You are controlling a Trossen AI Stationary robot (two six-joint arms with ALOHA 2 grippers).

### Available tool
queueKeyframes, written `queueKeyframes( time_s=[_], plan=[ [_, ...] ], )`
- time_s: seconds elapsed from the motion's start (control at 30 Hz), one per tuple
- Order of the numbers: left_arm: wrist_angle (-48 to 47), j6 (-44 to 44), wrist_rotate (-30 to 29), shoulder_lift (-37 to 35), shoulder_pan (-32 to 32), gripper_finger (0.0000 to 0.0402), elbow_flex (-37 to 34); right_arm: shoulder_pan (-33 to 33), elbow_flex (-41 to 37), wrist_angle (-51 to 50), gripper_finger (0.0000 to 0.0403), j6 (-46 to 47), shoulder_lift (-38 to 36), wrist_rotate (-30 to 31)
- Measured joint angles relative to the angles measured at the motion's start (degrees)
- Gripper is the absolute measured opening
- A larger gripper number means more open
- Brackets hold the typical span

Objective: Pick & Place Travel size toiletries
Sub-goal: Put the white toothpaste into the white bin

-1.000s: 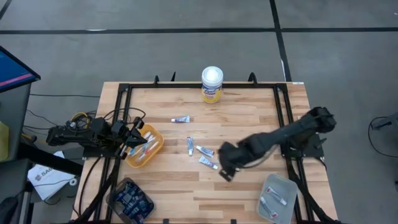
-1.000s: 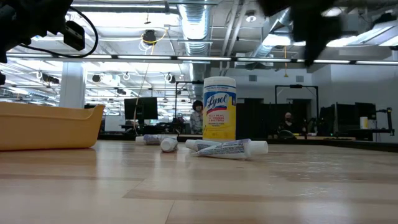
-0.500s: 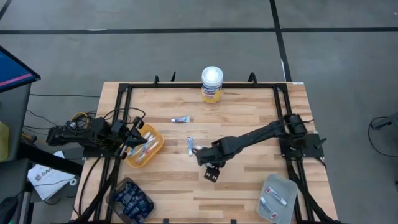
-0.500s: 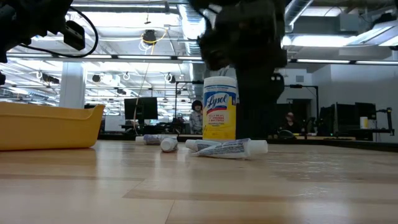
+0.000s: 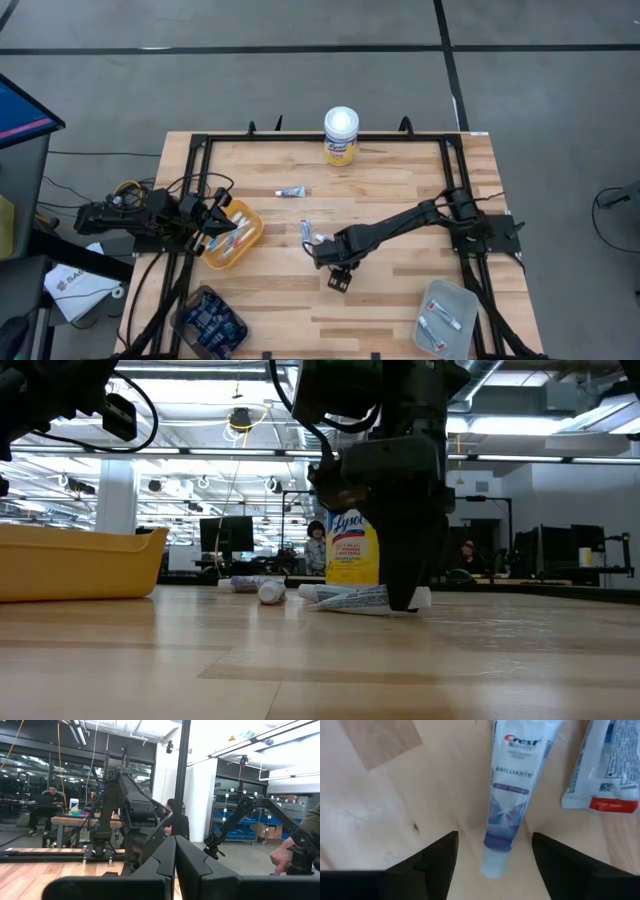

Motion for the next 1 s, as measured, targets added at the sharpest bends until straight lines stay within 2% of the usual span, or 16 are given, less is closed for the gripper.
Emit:
queueKeyframes(
  time_s=[0.1,0.33,0.47,0.73,0.9,1.0],
  plan=[
    [0.0,0.0,0.0,0.0,0.0,0.0002,0.0,-0.3,0.0,-0.4,0.0219,0.0,0.0,0.0],
    [0.0,0.0,0.0,0.0,0.0,0.0002,0.0,-0.6,0.0,-0.8,0.0112,-0.6,0.0,-0.1],
    [0.0,0.0,0.0,0.0,0.0,0.0002,0.0,-0.5,0.0,-0.8,0.0071,-1.0,0.0,-0.2],
    [0.1,0.0,0.0,0.0,0.0,0.0002,0.0,-0.4,0.0,-1.1,0.0057,-1.0,-1.0,-0.2],
    [0.1,0.0,0.0,0.0,0.0,0.0002,0.0,0.4,0.0,-2.6,0.0056,0.8,-7.3,0.3],
    [0.1,0.0,0.0,0.0,0.0,0.0002,0.0,1.8,0.0,-6.8,0.0056,4.5,-12.6,3.1]
  ],
)
